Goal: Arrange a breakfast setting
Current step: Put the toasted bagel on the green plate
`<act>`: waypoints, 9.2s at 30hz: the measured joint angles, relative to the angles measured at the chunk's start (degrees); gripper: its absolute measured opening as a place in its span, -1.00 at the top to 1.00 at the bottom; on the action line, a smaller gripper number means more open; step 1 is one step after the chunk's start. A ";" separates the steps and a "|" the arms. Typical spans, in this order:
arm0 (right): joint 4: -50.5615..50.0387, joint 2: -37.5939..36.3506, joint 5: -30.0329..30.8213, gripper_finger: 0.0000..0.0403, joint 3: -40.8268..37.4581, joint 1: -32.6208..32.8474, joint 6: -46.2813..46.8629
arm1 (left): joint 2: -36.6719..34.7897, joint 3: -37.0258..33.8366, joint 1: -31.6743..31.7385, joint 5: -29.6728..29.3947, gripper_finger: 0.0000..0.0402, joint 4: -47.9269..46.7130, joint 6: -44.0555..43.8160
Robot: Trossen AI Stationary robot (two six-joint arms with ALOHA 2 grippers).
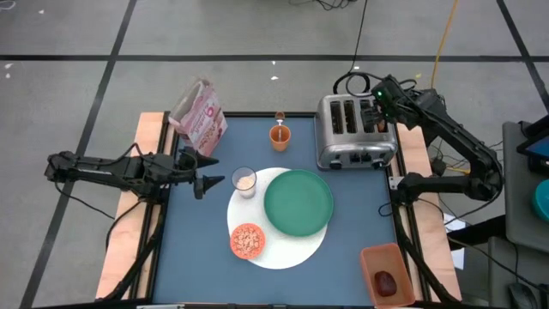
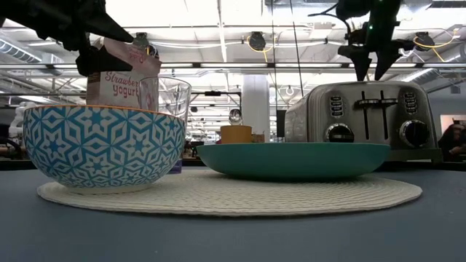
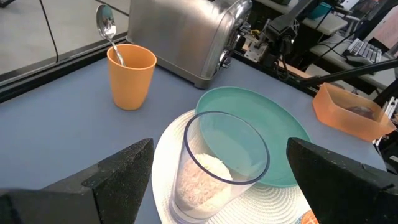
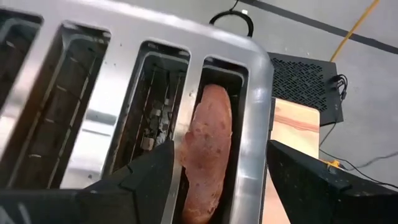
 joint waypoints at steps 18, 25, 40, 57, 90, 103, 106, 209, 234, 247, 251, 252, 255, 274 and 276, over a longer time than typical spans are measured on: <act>-1.94 5.80 -0.37 -0.22 -0.02 -1.60 -1.73 | 0.00 0.00 0.00 0.00 -0.84 -0.01 0.00; -1.92 5.68 -1.55 -0.09 -0.02 -1.88 -2.76 | 0.00 0.00 0.00 0.00 -0.84 -0.01 0.00; -1.65 5.63 -1.94 0.26 -0.02 -2.08 -2.71 | 0.00 0.00 0.00 0.00 -0.84 -0.04 -0.09; 0.00 5.63 -1.67 0.21 -0.07 -2.11 -1.26 | -0.01 0.00 0.00 0.00 -0.84 -0.02 -0.22; 1.90 5.71 -1.26 0.23 0.00 -3.04 1.49 | -0.02 0.00 0.00 0.02 -0.84 -1.44 -0.66; 0.78 6.60 -1.13 0.40 0.11 -2.99 1.27 | -0.02 0.00 -0.01 0.02 -0.84 -1.44 -0.66; 0.78 6.62 -1.18 0.51 0.11 -2.99 1.26 | -0.02 0.00 -0.02 0.00 -0.84 -1.44 -0.66; -0.02 2.49 -2.07 0.12 -0.02 -1.85 13.77 | 0.00 0.00 0.00 0.01 -0.84 -1.41 -0.44; -0.81 3.59 -1.26 0.29 -1.51 -1.88 13.31 | 0.00 0.00 0.00 0.02 -0.84 -1.43 -0.11; -2.03 4.54 -0.96 0.30 -1.51 -1.88 13.33 | -0.01 0.00 -0.01 0.01 -0.84 -1.44 -0.22; -2.04 4.54 -0.96 0.34 -1.51 -1.88 13.33 | -0.01 0.00 0.00 0.01 -0.84 -1.44 -0.23; -2.04 4.54 -0.96 0.36 -1.51 -1.88 13.33 | -0.01 0.00 -0.01 0.00 -0.84 -1.44 -0.23; -2.04 4.54 -0.94 0.45 -1.51 -1.90 13.33 | 0.00 0.00 -0.01 0.02 -0.84 -1.44 -0.24; -0.44 3.16 -1.50 0.58 -1.57 -1.90 13.32 | -0.01 0.00 -0.01 0.02 -0.84 -1.44 -0.22; 0.09 2.70 -1.48 0.58 -1.57 -1.90 13.24 | 0.00 0.00 0.00 0.02 -0.84 -1.44 -0.22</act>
